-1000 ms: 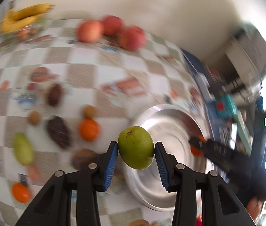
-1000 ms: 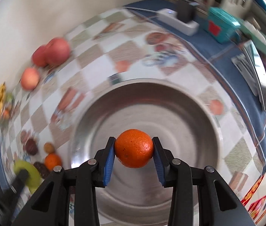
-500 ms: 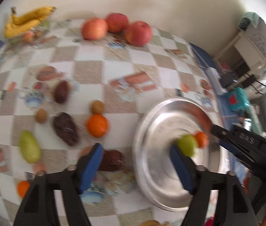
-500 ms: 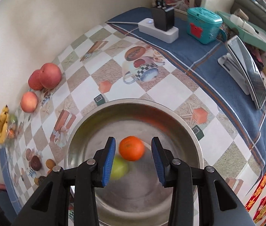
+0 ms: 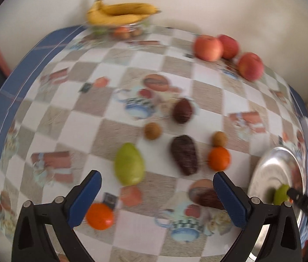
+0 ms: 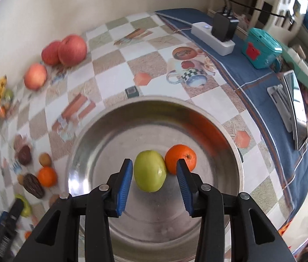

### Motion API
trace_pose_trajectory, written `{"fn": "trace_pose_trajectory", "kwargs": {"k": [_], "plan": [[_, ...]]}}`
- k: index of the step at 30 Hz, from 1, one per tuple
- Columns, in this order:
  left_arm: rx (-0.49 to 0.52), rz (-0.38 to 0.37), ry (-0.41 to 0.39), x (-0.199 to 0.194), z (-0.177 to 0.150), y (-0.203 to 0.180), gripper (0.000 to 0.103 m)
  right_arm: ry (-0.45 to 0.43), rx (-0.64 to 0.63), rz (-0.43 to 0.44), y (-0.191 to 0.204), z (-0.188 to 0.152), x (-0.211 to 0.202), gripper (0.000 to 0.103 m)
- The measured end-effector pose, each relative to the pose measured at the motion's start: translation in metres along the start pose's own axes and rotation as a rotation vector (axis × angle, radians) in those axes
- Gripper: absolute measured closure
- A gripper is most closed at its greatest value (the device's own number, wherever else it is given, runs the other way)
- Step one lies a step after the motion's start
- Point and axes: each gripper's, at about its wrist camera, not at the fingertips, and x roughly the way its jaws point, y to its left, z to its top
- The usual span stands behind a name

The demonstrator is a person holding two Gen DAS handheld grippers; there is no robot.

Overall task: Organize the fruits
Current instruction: 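Open both tools to drop the green apple and orange into the bowl, then move the left tool to a tangerine while the right tool approaches a dark date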

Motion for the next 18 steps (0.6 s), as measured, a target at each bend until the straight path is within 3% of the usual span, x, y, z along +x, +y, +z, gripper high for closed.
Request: {"fn": "trace_pose_trajectory", "kwargs": {"k": [6,9,18], "plan": [[-0.042,0.089,0.073,0.020,-0.001,0.041,0.000,0.028,-0.080,-0.025,0.018,-0.014,0.004,0.060],[-0.103,0.097,0.092,0.024,-0.002,0.065,0.000,0.033,-0.126,-0.025,0.033,-0.021,0.003,0.060],[-0.242,0.068,0.077,0.012,-0.004,0.114,0.000,-0.002,-0.233,0.130,0.084,-0.036,-0.017,0.060]]}}
